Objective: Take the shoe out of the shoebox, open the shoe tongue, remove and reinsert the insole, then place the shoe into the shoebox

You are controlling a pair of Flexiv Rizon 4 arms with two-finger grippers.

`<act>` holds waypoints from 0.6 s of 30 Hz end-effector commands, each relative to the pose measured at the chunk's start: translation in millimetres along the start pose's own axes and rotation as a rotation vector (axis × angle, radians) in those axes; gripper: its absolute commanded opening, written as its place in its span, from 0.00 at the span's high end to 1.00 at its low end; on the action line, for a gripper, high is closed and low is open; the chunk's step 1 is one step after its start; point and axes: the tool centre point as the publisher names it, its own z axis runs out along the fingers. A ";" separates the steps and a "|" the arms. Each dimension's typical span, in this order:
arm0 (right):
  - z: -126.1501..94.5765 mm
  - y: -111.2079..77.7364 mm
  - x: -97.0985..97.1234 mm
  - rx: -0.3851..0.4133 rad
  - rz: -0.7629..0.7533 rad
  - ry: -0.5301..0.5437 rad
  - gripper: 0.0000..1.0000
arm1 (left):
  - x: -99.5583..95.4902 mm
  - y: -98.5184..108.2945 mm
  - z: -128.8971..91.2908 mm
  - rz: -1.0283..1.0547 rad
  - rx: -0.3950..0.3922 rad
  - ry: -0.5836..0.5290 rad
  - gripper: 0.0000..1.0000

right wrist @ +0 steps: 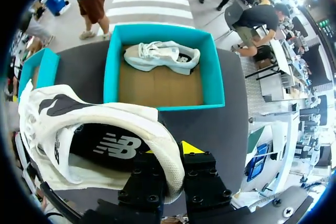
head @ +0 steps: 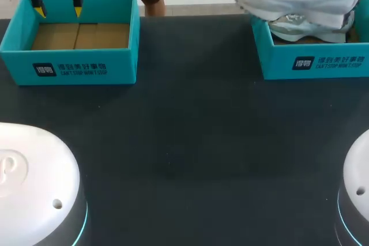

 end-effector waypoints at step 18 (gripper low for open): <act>-37.4 -133.0 74.7 -0.017 0.066 -0.013 1.00 | 0.0 0.0 -0.2 0.000 -0.001 -0.001 0.00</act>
